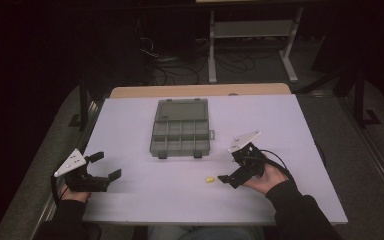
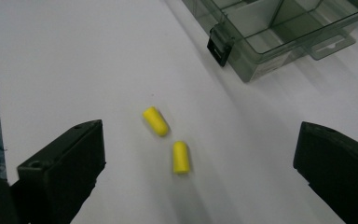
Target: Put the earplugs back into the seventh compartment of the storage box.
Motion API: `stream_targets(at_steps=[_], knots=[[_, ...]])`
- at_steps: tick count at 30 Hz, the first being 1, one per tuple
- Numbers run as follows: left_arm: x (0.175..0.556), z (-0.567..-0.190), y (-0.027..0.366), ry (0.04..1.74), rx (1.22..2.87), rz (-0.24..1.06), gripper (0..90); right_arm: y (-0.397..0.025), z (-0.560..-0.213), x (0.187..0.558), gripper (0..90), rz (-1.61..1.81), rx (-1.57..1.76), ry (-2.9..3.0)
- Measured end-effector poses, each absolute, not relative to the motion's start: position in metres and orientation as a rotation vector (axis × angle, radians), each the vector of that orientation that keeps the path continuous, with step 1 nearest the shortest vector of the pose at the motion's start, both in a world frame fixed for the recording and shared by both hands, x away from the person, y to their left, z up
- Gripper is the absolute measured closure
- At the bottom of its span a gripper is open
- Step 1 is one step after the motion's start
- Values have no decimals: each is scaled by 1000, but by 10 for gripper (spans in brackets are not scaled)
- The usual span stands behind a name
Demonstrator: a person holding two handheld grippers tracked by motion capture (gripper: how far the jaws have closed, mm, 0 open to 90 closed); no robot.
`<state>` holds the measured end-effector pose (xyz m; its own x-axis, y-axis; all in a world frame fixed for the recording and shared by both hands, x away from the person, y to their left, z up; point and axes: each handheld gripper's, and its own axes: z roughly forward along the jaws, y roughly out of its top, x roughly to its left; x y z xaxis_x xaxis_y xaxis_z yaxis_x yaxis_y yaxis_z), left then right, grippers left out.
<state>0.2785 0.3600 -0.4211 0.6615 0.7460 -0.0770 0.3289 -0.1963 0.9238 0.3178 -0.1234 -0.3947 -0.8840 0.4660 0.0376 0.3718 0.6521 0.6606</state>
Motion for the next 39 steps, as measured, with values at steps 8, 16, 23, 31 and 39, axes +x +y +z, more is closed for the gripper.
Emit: stream_targets(at_steps=[8, 16, 23, 31, 39], knots=[[278, -421, 360, 860, 1790, 478, 0, -111, -404, 320, 24, 996, 669, 2779], [279, -421, 359, 852, 1795, 479, 0, -105, -413, 321, 140, 936, 643, 2827], [279, -421, 359, 851, 1795, 477, 0, -100, -422, 324, 381, 859, 646, 2878], [279, -421, 359, 849, 1797, 476, 0, -98, -428, 326, 600, 790, 648, 2895], [279, -421, 359, 847, 1798, 476, 0, -100, -426, 327, 790, 799, 655, 2902]])
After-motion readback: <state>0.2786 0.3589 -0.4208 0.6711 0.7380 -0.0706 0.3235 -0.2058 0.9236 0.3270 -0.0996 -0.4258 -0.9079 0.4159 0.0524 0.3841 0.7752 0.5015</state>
